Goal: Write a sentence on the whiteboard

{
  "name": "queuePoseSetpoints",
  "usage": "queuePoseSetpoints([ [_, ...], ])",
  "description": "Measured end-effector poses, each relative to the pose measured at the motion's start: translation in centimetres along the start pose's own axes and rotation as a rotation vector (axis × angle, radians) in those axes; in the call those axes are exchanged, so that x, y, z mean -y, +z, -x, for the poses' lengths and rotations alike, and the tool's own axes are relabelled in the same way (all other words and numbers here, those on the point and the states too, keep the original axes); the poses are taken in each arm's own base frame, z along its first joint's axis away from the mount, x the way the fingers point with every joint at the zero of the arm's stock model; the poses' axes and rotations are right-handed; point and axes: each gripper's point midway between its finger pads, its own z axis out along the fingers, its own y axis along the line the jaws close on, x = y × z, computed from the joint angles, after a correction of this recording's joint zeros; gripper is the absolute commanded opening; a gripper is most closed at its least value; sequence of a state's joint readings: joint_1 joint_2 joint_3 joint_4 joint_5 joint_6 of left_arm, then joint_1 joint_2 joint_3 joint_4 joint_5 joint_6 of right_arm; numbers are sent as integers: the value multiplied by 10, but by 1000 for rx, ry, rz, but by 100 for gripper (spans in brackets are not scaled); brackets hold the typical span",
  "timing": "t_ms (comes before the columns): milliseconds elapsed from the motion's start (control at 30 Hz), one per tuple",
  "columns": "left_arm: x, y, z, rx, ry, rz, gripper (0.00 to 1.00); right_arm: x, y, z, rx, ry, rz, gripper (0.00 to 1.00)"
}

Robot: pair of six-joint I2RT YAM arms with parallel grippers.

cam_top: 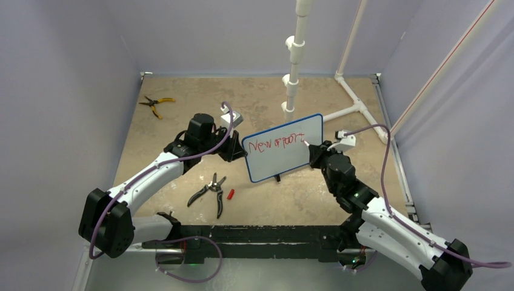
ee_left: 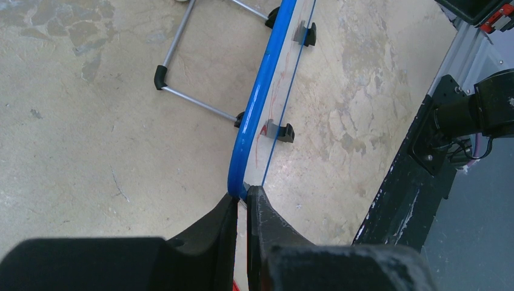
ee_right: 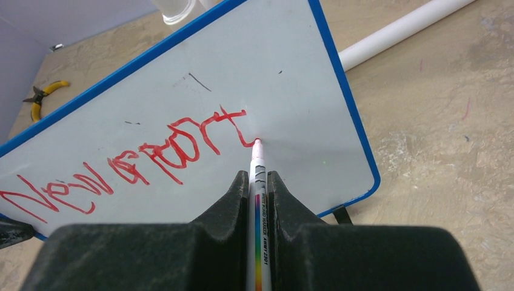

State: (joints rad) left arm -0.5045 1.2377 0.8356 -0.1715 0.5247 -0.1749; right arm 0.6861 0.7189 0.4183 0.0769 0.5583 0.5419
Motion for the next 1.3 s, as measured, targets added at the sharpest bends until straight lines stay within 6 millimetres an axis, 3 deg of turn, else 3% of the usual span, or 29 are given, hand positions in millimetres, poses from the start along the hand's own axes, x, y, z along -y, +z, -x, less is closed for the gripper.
queuePoseSetpoints([
  [533,0,0,0,0,0,0,0,-5,1,32,96,-14,-9,0],
  [1300,0,0,0,0,0,0,0,3,2,11,27,5,-44,0],
])
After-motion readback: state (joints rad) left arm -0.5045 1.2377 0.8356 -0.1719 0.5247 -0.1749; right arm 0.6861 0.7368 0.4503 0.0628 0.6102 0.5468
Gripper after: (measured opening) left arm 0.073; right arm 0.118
